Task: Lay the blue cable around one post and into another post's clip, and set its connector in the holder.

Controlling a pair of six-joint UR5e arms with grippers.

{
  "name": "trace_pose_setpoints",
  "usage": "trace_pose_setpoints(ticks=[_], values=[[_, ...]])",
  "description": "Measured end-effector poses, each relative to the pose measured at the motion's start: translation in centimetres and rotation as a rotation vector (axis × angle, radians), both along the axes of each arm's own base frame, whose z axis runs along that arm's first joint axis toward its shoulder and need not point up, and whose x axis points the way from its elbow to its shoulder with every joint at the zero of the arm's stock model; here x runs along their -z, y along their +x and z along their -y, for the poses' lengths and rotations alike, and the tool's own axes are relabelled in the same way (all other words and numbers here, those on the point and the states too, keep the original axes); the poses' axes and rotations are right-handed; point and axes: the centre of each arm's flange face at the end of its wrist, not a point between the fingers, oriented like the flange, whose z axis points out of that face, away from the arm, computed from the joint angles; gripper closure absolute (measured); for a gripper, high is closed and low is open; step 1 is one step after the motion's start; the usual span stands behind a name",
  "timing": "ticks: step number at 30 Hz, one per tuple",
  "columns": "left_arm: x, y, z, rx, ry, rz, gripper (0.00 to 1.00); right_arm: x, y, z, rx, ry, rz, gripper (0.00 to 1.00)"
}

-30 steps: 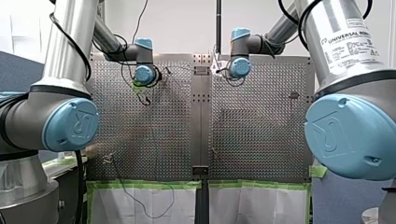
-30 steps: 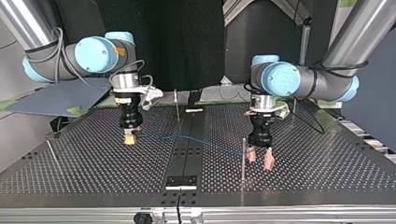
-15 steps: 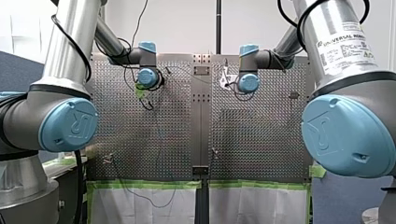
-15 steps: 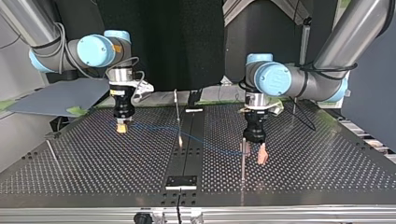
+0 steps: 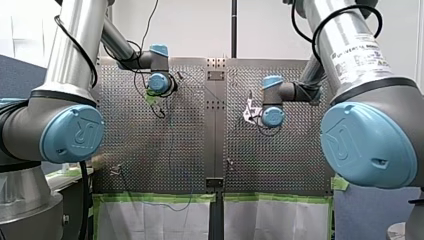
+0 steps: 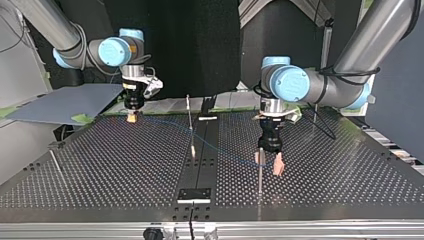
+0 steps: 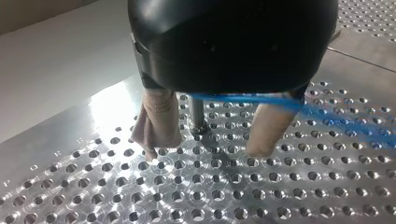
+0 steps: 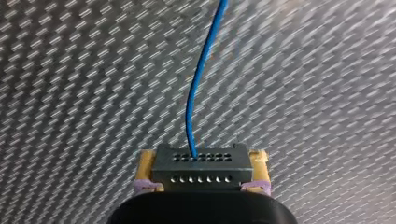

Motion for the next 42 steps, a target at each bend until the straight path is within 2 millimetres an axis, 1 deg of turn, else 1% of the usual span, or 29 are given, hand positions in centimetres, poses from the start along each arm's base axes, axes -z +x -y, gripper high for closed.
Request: trace_pose_setpoints(ticks=[8, 12, 23, 30, 33, 35, 37, 42], values=[[-0.1, 0.1, -0.1, -0.004, 0.008, 0.010, 0.00, 6.5, -2.5, -0.7, 0.057, 0.063, -0.037, 1.00], [-0.1, 0.2, 0.0, -0.003, 0.008, 0.015, 0.00, 9.8, -4.2, -1.2, 0.083, 0.099, -0.056, 1.00], [-0.1, 0.2, 0.1, 0.000, 0.008, 0.018, 0.00, 16.7, -8.5, -2.9, 0.141, 0.182, -0.083, 1.00], [-0.1, 0.2, 0.1, 0.001, 0.008, 0.018, 0.00, 21.3, -12.0, -4.5, 0.164, 0.250, -0.082, 1.00], [-0.1, 0.2, 0.1, 0.004, 0.009, 0.018, 0.00, 22.9, -13.2, -5.0, 0.166, 0.272, -0.077, 1.00], [-0.1, 0.2, 0.2, 0.006, 0.009, 0.018, 0.00, 23.5, -13.7, -4.8, 0.166, 0.274, -0.069, 1.00], [-0.1, 0.2, 0.2, 0.007, 0.009, 0.019, 0.00, 24.1, -14.3, -4.0, 0.166, 0.265, -0.061, 1.00], [-0.1, 0.1, 0.2, 0.007, 0.009, 0.019, 0.00, 25.4, -15.7, -1.4, 0.173, 0.228, -0.039, 1.00]])
